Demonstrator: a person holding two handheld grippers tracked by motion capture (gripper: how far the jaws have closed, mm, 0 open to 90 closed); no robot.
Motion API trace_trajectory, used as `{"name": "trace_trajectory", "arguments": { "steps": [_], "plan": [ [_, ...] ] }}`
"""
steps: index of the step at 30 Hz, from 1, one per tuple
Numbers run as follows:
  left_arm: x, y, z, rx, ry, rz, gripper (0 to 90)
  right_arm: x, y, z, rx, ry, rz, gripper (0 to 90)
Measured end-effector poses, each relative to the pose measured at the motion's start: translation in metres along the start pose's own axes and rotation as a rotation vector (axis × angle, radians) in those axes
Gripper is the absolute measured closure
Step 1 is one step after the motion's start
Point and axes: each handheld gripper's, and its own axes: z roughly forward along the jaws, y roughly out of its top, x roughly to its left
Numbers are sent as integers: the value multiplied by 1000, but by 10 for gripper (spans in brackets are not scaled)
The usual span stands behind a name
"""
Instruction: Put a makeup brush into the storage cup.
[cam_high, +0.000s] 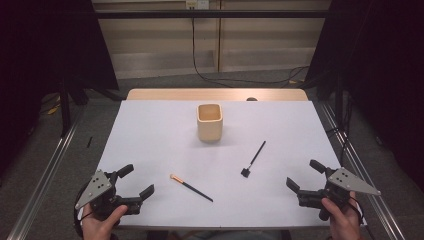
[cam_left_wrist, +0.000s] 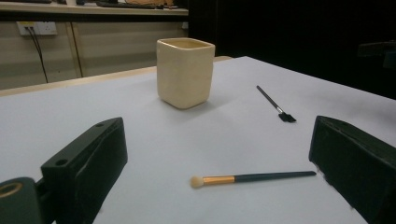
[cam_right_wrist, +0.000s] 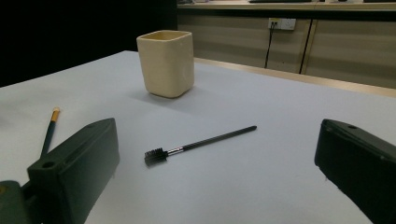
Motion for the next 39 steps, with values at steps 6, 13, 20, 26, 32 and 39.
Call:
{"name": "trace_trajectory", "arguments": {
  "steps": [6,13,20,26,32,39],
  "plan": [
    [-2,5,6,12,4,10,51,0,1,0,-8,3,8,0],
    [-3,13,10,6,-9,24,37,1,0,0,-5,5,7,0],
    [-6,23,22,3,-24,44,37,0,0,-1,-12,6,8,0],
    [-9,33,30,12,-89,40,55,1,0,-1,-7,8,7,0],
    [-14,39,39,32,-137,51,69,2,0,0,-6,11,3,0],
    [-16,44,53,46,-160,69,59,2,0,0,-7,13,3,0]
  ]
}}
